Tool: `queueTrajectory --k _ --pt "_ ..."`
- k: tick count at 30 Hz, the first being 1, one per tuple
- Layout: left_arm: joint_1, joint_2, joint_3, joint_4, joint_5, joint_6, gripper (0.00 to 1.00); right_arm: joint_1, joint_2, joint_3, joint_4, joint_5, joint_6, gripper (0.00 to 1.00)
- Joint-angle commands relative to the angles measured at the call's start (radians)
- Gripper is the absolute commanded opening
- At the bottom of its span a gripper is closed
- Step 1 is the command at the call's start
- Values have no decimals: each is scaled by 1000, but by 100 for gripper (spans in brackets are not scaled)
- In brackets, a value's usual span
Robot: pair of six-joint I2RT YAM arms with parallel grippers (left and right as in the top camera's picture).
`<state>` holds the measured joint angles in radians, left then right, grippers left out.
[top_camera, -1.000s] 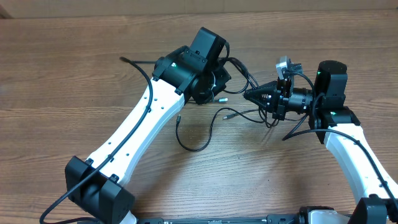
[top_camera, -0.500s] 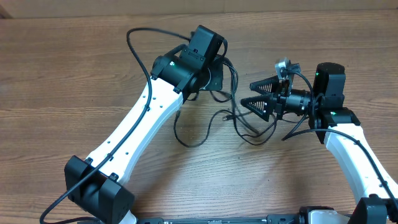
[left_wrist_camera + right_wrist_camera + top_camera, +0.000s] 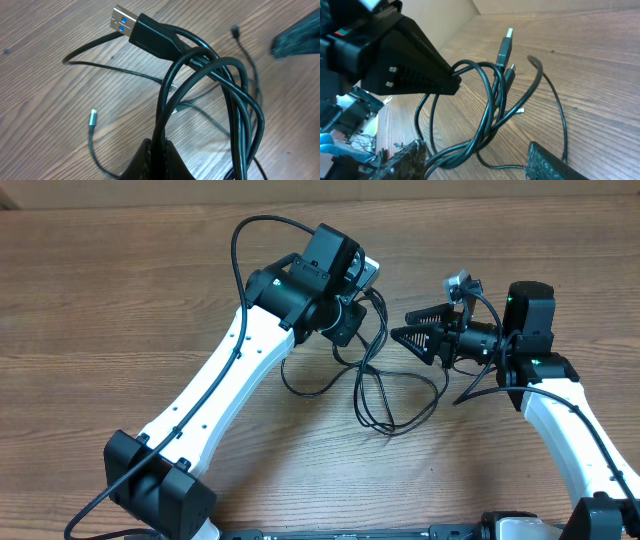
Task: Untangle cables
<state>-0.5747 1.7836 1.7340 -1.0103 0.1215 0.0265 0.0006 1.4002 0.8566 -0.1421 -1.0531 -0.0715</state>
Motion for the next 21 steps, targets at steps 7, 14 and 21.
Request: queueTrajectory --k 7,14,21 --pt "-34 8 -5 48 63 -136 4 -1 -1 7 3 35 -3 47" --pt "-62 8 -5 58 63 -166 4 -1 -1 7 -19 69 -3 31" --pt "-64 8 -5 64 -29 -237 4 -1 -1 7 -45 69 -3 4"
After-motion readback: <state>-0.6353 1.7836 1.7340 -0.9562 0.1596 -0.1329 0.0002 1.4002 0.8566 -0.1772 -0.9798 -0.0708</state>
